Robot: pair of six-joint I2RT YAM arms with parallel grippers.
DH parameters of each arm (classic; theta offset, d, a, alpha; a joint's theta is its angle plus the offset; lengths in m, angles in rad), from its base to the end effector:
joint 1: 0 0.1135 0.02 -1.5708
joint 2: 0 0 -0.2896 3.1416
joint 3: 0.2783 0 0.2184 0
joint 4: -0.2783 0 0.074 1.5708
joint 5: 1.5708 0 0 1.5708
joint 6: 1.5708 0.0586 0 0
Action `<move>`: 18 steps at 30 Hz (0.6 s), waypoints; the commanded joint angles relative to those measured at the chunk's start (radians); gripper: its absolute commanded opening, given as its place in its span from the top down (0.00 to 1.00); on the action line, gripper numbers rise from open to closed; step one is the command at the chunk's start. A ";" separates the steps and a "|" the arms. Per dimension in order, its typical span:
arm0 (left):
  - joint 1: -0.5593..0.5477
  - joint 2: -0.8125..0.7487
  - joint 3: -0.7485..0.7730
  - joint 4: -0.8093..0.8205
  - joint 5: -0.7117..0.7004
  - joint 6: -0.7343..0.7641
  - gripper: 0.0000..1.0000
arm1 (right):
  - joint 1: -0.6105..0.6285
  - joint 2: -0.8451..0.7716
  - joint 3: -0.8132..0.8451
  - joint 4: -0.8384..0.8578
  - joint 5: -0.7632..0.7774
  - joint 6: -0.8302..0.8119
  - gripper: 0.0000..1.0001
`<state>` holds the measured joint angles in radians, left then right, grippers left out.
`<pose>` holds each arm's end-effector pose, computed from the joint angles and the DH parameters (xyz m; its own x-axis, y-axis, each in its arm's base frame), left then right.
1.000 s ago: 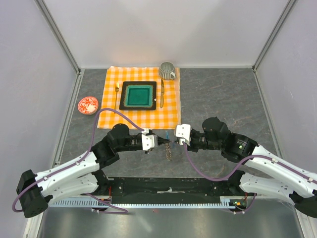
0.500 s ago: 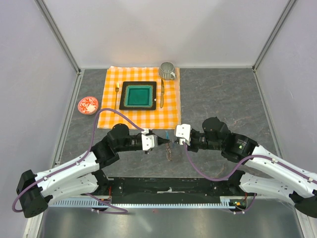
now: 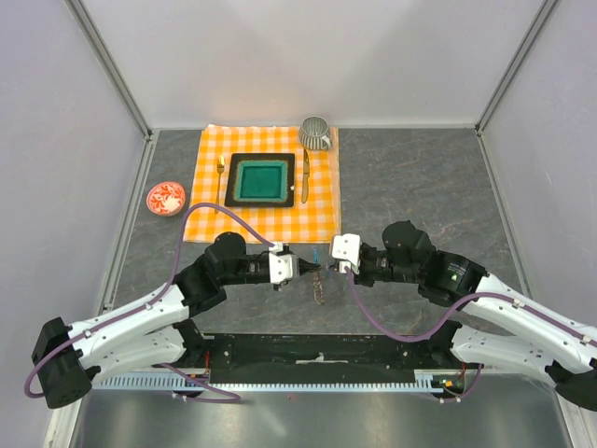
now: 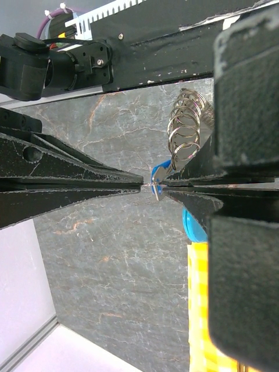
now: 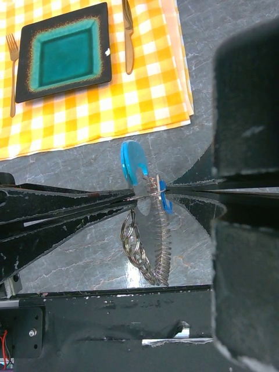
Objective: Put the keys on the keyring
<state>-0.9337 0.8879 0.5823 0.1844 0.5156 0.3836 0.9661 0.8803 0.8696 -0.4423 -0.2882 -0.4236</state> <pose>0.0836 -0.1616 0.3171 0.3040 0.1366 -0.9428 0.9454 0.0787 0.3162 0.0791 0.1438 0.3375 0.1571 -0.4659 -0.8708 -0.9538 0.1572 -0.2562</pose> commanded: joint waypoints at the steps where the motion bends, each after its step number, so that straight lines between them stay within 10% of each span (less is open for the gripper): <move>1: -0.001 0.003 0.037 0.050 0.031 0.029 0.98 | 0.002 -0.018 -0.001 0.047 -0.035 -0.001 1.00; 18: -0.002 0.028 0.040 0.112 0.029 -0.015 0.98 | 0.003 -0.010 -0.004 0.079 -0.101 0.016 1.00</move>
<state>-0.9329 0.9081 0.5823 0.1944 0.5289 0.3824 0.9653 0.8780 0.8642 -0.4351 -0.3363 -0.4225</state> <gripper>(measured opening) 0.019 0.006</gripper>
